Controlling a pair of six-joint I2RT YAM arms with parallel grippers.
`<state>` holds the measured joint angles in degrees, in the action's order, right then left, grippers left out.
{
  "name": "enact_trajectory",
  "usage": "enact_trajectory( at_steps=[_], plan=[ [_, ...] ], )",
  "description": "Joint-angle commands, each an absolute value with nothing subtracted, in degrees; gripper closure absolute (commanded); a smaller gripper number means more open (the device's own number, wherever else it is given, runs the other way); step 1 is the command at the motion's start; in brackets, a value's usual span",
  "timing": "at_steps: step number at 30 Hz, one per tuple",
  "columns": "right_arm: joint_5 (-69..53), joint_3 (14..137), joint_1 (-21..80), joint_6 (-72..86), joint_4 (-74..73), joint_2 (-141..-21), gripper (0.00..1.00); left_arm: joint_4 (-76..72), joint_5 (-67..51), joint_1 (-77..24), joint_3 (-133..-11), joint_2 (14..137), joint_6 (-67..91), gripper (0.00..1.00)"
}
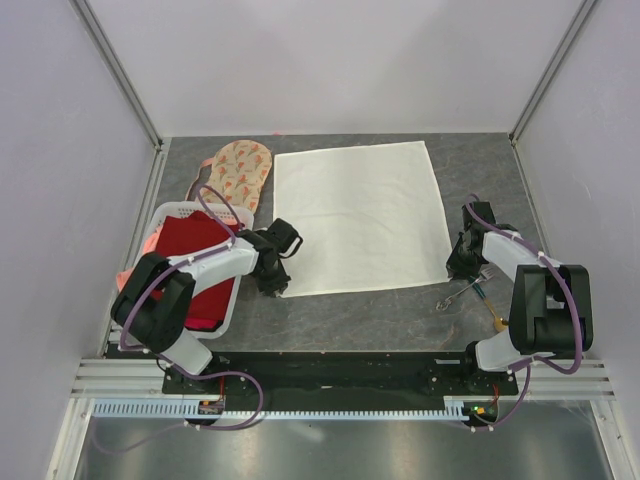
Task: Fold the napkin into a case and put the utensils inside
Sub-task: Pick up the flattened napkin from the center of the board, then fold and flatten the napkin at the center of the board.
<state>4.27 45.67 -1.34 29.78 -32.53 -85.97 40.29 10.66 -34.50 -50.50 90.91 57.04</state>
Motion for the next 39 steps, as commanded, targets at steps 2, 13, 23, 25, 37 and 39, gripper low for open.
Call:
enact_trajectory(
  at_steps=[2,13,23,25,37,39],
  plan=[
    [2.2,44.0,-1.1,29.9,-31.7,-85.4,1.0,36.4,14.3,-34.5,-46.6,92.8,60.0,0.9],
    [0.8,53.2,-1.1,28.1,-40.4,-73.9,1.0,45.7,12.3,-34.5,-64.3,82.5,49.5,0.98],
    [4.5,82.9,-0.9,26.7,-54.7,-56.7,1.0,47.7,10.6,-34.6,-88.8,67.2,35.2,0.98],
    [5.4,88.4,-0.8,25.9,-57.3,-54.1,1.0,46.2,9.8,-34.6,-91.5,63.8,34.4,0.98],
    [11.4,100.2,-0.5,23.6,-52.1,-45.1,1.0,39.7,4.1,-34.6,-96.8,52.9,30.8,0.98],
    [11.5,101.2,-0.5,24.7,-51.7,-48.8,1.0,39.2,5.9,-34.6,-98.5,55.4,31.2,0.98]
  ],
)
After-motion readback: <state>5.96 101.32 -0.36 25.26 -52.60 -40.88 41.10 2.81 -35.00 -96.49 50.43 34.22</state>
